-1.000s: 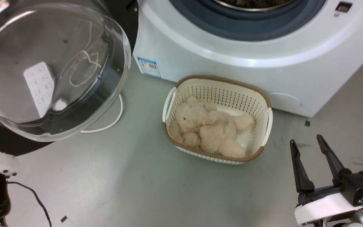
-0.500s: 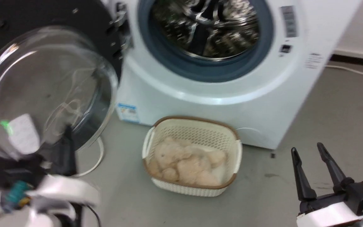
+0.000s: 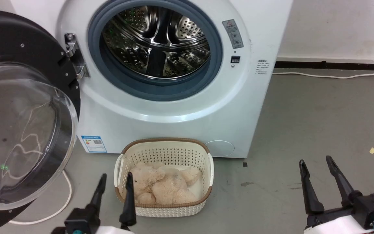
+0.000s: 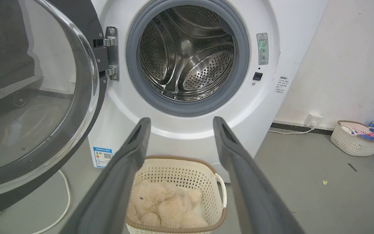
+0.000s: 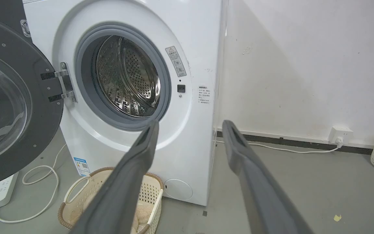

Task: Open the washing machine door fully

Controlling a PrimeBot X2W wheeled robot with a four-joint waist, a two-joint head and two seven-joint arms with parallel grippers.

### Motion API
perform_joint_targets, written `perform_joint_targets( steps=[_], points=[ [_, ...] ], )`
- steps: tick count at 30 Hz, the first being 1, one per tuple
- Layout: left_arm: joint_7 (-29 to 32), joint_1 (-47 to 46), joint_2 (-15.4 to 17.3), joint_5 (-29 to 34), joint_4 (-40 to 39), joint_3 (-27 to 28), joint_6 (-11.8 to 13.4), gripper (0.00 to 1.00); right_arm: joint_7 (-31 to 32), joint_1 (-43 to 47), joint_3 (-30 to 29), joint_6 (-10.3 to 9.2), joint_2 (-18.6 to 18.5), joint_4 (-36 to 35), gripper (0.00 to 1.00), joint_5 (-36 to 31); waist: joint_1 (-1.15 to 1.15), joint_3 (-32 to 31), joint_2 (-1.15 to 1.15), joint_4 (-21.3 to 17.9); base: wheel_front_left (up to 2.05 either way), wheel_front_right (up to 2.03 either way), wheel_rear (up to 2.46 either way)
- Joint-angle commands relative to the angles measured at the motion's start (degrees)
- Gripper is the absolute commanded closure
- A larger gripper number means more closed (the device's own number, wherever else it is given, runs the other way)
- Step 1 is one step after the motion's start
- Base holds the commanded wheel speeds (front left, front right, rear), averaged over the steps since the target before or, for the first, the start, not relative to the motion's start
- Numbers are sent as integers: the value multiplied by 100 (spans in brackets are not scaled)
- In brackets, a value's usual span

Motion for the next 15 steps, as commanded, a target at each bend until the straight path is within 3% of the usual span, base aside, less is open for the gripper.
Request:
perform_joint_targets(
  steps=[1, 15],
  points=[
    [-54, 109, -46, 47, 64, -25, -20, 0, -40, 112, 9, -5, 17, 32, 0, 44, 1, -34, 0, -60, 0, 0, 0],
    [-129, 144, -198, 369, 390, -53, -46, 0, -48, 324, 64, -5, 17, 174, 0, 138, 1, -123, 0, -112, 0, 0, 0]
  ],
)
